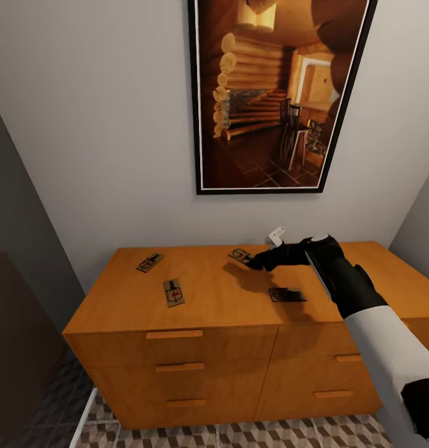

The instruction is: Take the four mousetraps from the cabinet in the bathroom and place them on the bathroom floor. Make sure all four end up on the same floor surface, and ensure that at least two of them are either under or directly next to the same bathroom sink.

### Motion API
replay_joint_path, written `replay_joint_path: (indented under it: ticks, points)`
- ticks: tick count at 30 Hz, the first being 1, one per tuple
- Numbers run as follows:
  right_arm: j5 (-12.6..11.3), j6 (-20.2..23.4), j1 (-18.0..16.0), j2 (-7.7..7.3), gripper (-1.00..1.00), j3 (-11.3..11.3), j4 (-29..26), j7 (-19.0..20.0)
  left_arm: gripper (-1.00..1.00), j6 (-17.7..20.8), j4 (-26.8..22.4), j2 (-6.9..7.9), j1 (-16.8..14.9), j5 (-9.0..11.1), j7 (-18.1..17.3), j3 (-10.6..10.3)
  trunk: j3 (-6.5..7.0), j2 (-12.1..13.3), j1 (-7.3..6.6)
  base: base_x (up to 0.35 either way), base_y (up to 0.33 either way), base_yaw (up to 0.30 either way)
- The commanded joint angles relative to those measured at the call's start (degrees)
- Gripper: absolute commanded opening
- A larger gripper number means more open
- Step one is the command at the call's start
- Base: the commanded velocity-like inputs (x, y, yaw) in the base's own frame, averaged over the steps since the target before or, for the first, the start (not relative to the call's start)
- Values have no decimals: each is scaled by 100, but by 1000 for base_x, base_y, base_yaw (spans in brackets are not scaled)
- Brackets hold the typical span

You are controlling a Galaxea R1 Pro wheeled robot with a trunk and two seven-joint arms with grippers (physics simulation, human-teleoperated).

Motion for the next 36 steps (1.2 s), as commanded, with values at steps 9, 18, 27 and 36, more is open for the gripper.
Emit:
replay_joint_path:
  ticks: [9,18,27,36]
  points:
    - [51,782,-5,-23,-100,-5,-708,25,100,-19,2,2,-3,4,2,-31,-6,-3,0,0,0,0]
    - [51,1197,-5,-41,-100,3,-1130,26,100,-19,4,2,-3,3,2,-31,-6,-3,0,-80,23,0]
    - [61,1227,-5,-48,-100,13,-1157,19,100,-19,4,2,-3,3,2,-31,-6,-3,0,-285,86,0]
    - [68,1223,-5,-51,-100,21,-1158,17,100,-19,4,2,-3,5,2,-31,-6,-3,0,-309,84,0]
